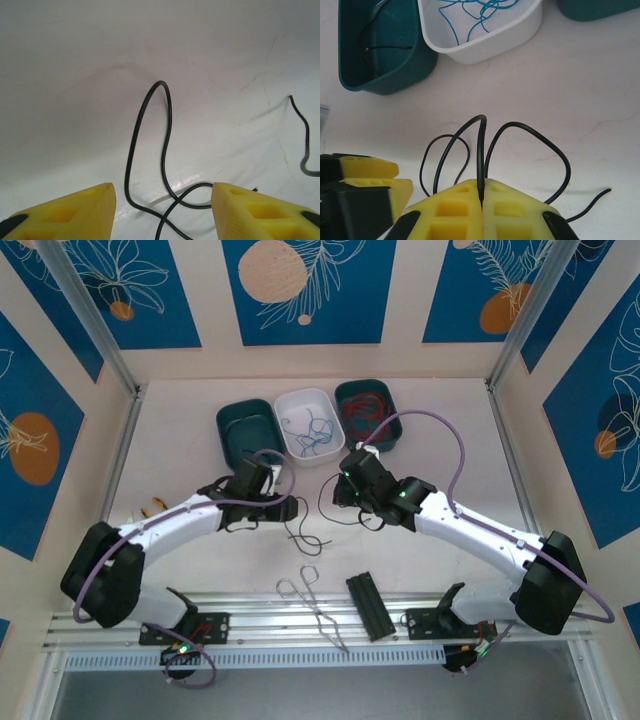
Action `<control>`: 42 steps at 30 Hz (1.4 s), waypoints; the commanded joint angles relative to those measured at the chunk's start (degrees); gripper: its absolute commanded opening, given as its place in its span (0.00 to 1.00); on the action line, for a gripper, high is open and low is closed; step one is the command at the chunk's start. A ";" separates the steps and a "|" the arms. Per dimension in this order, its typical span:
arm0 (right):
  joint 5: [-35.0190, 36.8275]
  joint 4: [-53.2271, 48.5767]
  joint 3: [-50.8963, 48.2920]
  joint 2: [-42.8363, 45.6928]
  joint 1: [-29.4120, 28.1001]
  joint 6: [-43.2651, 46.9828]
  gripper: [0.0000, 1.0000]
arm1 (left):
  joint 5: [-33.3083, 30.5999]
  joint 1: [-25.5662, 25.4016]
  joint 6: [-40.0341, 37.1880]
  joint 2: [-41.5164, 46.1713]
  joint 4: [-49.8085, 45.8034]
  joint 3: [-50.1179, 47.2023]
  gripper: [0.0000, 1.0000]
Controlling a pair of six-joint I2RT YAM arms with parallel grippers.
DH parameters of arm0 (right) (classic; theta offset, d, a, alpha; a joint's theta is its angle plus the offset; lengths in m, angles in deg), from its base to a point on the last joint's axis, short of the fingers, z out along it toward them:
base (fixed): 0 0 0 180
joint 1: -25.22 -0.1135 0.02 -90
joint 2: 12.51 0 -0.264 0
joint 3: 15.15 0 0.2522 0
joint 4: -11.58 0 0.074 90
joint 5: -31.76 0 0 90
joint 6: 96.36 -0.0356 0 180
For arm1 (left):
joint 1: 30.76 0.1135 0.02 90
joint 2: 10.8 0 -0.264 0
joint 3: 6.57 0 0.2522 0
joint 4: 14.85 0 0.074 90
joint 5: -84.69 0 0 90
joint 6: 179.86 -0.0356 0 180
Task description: Untangle the cables
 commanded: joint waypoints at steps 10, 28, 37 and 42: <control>0.32 0.80 -0.90 0.88 0.05 -1.58 0.00 | -3.51 -1.86 -0.71 -6.78 5.40 -0.49 0.41; -0.60 -2.52 -0.52 -0.45 1.36 -3.05 0.00 | 0.18 -1.94 -8.17 -0.17 13.76 -2.82 0.00; -1.25 -2.16 -0.90 -0.50 1.68 -2.84 0.00 | 6.30 -1.85 -19.00 13.21 21.65 -6.05 0.00; -2.22 -1.63 -0.90 -1.39 1.62 -2.53 0.00 | 6.46 -1.87 -21.64 17.04 24.51 -6.77 0.00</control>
